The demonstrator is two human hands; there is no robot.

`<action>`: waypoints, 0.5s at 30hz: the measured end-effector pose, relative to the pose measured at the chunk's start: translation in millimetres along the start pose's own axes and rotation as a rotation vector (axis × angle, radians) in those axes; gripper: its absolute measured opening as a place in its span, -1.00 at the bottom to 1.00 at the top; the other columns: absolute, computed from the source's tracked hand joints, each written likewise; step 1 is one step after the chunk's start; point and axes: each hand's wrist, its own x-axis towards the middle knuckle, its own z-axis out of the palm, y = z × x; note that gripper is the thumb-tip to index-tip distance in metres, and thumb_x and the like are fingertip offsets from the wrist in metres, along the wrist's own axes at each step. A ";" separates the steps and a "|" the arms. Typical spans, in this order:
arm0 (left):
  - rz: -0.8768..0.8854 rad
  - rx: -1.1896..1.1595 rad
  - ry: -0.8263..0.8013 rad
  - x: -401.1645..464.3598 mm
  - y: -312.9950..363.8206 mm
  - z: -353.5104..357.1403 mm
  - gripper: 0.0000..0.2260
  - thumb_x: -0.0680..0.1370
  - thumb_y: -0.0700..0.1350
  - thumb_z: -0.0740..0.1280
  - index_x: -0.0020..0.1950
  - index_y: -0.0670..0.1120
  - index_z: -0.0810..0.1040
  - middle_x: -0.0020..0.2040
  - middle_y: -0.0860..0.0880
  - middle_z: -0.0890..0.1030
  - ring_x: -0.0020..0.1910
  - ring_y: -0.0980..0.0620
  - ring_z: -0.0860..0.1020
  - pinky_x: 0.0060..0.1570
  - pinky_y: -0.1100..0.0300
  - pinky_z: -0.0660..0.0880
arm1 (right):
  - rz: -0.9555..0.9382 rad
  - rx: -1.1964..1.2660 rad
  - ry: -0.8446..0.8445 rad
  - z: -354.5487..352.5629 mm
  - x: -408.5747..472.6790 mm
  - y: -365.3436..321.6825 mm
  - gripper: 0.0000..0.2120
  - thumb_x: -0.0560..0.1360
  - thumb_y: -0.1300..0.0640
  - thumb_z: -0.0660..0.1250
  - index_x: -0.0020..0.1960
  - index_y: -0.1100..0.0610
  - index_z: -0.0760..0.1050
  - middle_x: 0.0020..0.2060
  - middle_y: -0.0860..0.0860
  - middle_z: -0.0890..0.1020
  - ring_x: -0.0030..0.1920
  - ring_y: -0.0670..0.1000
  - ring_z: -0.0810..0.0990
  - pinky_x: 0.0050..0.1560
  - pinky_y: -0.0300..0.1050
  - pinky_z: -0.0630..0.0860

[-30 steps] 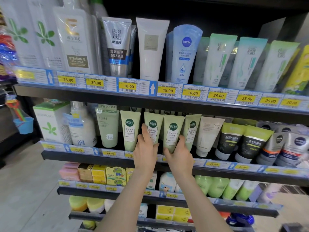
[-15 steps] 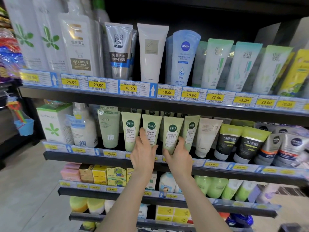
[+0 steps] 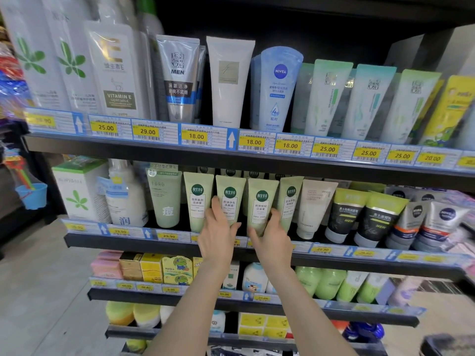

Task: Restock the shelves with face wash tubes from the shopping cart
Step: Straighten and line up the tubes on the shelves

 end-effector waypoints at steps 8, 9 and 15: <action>0.074 0.011 -0.083 -10.7 -13.4 -8.6 -0.37 0.56 0.06 0.25 0.49 -0.17 0.05 0.41 -0.15 0.31 0.27 -0.07 0.46 0.09 0.11 0.49 | 0.006 -0.012 -0.031 -18.5 -7.8 3.4 -0.45 0.51 -0.03 0.31 0.39 0.14 0.21 0.12 0.11 0.57 0.05 0.13 0.59 -0.04 -0.02 0.54; 0.089 0.043 -0.084 -13.7 -15.1 -11.5 -0.41 0.57 0.05 0.23 0.49 -0.15 0.08 0.38 -0.14 0.33 0.27 -0.05 0.46 0.10 0.13 0.48 | 0.001 -0.036 -0.032 -24.7 -10.0 4.7 -0.49 0.52 -0.02 0.29 0.37 0.14 0.24 0.12 0.10 0.57 0.05 0.12 0.59 -0.04 -0.03 0.53; 0.236 0.269 -0.066 -27.7 -3.4 -39.6 -0.66 0.60 -0.06 0.12 0.37 -0.08 0.33 0.28 -0.04 0.43 0.24 -0.01 0.42 0.19 0.12 0.35 | -0.090 -0.213 0.041 -61.8 -30.4 9.8 -0.62 0.44 0.05 0.40 0.17 0.22 0.47 -0.10 0.13 0.62 -0.13 0.18 0.61 -0.23 -0.02 0.50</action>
